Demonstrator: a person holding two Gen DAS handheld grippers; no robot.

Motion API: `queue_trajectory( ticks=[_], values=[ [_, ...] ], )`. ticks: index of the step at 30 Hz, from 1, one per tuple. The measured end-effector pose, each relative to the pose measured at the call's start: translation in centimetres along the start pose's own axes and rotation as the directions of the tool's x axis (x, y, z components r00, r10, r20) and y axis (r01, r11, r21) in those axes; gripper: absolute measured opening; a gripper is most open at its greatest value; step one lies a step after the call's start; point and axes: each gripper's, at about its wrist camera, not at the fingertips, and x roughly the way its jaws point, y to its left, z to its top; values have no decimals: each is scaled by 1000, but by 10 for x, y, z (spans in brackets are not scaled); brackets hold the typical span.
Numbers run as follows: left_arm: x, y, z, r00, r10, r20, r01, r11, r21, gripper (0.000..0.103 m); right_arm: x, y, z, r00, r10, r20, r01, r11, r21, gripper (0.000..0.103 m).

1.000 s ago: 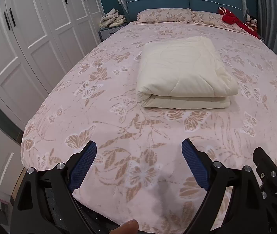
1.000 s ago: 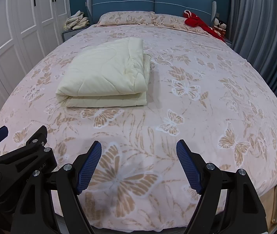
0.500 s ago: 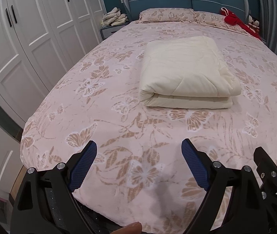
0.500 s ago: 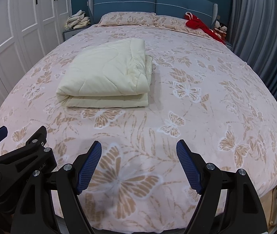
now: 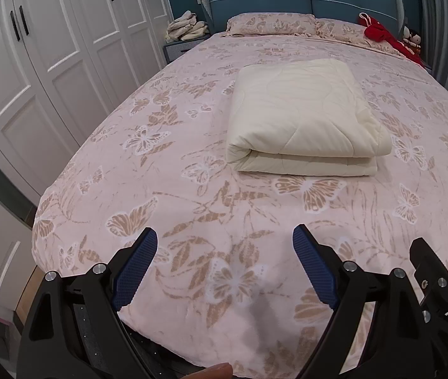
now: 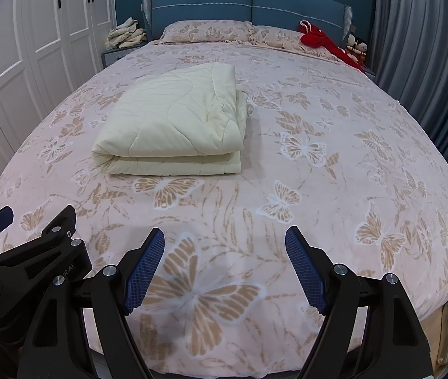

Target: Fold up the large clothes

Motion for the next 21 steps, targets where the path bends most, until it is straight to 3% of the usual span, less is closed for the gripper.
queue_trajectory(
  ticks=[4, 9, 21],
  values=[
    [-1, -1, 0, 1000, 6, 6, -6, 1000, 7, 85, -2, 2, -2, 999, -12, 34, 12, 1000, -15, 78],
    [-1, 0, 1, 1000, 5, 10, -5, 1000, 11, 85, -2, -2, -2, 999, -10, 33, 10, 1000, 1, 85],
    [-4, 8, 2, 1000, 10, 23, -10, 1000, -16, 86, 2, 1, -1, 1000, 12, 18, -12, 1000, 9, 86]
  ],
)
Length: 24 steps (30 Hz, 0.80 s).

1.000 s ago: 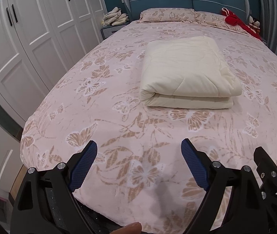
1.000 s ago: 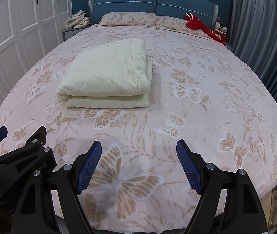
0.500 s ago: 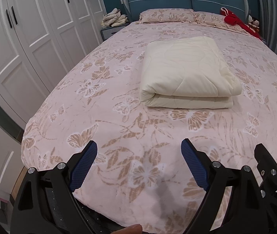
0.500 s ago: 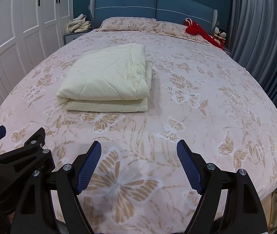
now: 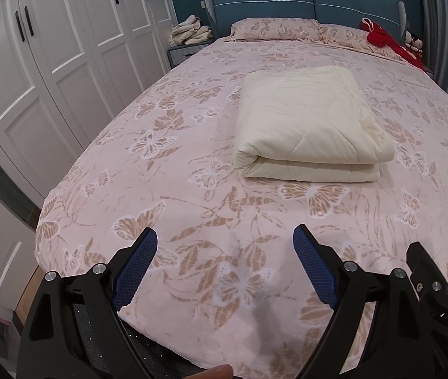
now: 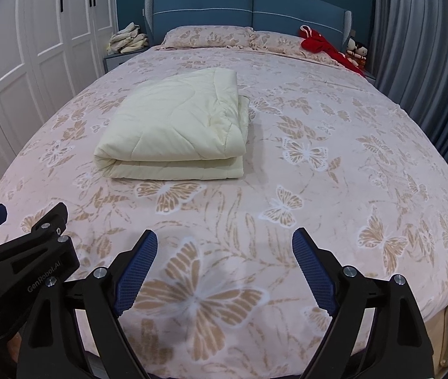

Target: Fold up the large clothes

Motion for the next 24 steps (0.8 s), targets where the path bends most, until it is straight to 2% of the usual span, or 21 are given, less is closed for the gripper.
queue_trajectory(
  ticks=[18, 24],
  values=[
    [3, 4, -1, 1000, -5, -13, 6, 1000, 4, 85, 1, 5, 0, 1000, 1, -7, -1, 1000, 0, 86],
    [5, 2, -2, 1000, -11, -15, 11, 1000, 8, 82, 1, 4, 0, 1000, 5, -8, -5, 1000, 2, 86]
  ],
)
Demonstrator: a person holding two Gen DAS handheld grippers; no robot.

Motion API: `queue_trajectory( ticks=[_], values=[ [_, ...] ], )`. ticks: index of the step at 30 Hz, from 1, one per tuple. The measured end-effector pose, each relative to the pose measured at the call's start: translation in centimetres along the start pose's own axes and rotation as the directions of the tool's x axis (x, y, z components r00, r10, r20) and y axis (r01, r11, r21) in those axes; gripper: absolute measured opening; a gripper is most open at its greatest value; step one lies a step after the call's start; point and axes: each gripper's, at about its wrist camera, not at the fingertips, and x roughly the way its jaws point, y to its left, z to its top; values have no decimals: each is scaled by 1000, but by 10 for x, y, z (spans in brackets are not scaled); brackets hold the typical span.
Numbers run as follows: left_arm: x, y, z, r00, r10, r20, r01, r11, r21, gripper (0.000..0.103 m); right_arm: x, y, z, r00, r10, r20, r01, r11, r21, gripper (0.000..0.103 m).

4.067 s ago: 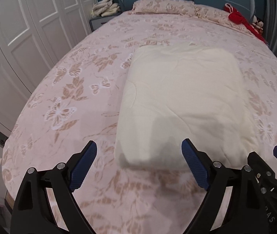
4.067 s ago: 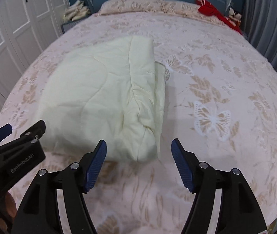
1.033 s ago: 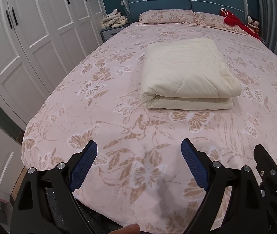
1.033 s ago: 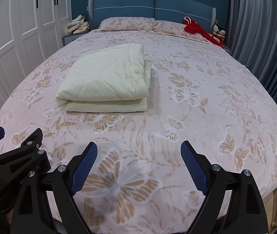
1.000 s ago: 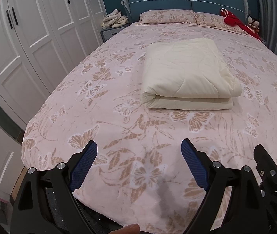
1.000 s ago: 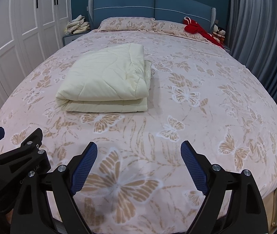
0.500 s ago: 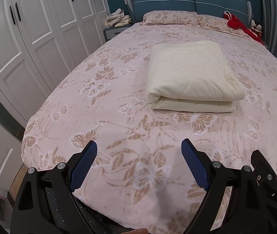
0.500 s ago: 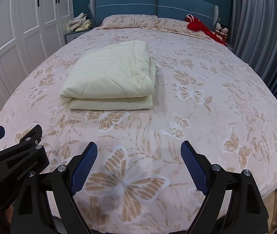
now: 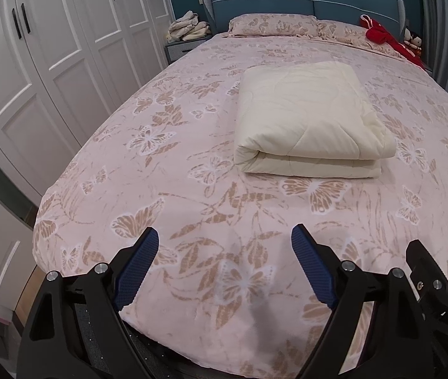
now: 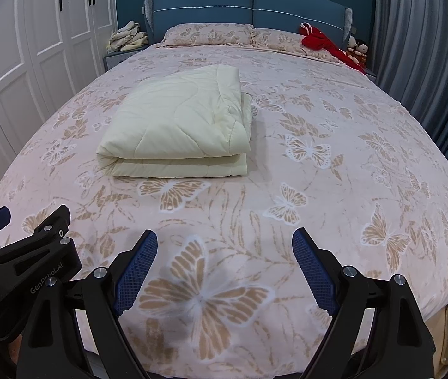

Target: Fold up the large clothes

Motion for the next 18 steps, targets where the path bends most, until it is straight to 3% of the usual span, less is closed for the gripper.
queue_trajectory(
  ticks=[18],
  values=[
    [2, 1, 1, 1000, -10, -6, 10, 1000, -4, 78, 0, -1, 1, 1000, -1, 1, 1, 1000, -2, 86]
  ],
)
